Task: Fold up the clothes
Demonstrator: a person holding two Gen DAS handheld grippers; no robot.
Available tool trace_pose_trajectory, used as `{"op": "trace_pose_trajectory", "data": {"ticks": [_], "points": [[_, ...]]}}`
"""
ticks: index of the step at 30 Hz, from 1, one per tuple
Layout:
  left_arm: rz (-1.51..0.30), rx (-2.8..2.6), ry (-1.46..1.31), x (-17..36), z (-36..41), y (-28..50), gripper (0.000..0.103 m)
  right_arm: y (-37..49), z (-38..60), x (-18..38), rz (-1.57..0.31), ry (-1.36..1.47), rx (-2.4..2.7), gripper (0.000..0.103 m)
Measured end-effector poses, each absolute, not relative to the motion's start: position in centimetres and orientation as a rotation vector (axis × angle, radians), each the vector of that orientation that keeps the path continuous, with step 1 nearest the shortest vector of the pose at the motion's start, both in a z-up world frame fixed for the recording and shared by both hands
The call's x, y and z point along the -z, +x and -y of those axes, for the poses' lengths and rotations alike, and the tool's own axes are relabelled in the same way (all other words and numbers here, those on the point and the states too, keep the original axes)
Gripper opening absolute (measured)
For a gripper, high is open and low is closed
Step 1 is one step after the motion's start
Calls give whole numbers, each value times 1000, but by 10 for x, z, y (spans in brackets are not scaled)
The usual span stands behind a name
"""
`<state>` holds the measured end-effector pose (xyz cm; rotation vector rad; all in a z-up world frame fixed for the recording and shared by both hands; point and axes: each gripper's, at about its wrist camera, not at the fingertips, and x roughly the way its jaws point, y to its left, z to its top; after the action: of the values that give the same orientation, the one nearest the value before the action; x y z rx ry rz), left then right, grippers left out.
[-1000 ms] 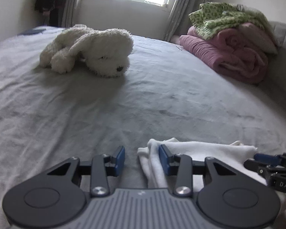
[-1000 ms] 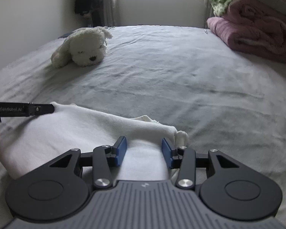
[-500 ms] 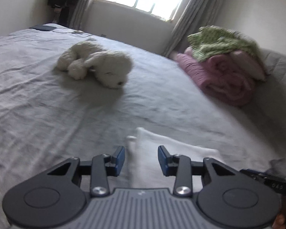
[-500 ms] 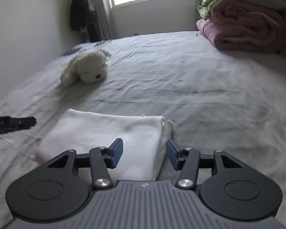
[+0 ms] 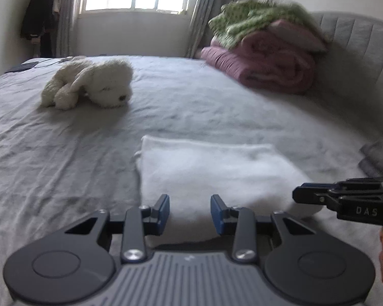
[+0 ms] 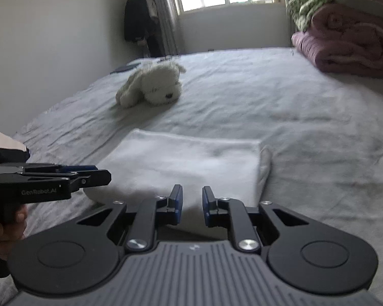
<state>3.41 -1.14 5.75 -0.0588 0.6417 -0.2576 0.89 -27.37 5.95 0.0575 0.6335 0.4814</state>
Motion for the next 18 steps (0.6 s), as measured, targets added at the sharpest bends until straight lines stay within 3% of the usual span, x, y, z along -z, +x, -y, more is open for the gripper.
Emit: {"op": "trace_pose_trajectory", "data": {"ticks": [8,10,18], "points": [[-671,238,-62,-46,-1,41,37,13,282,-48,-657,22,-457,14],[-697,233,-104,-42,-7,45,49,12,281,-46,-656,8,-458,14],[-729,243,-167,-39,-13,50,49,14,280,-41,-652,-3,-466,15]]}}
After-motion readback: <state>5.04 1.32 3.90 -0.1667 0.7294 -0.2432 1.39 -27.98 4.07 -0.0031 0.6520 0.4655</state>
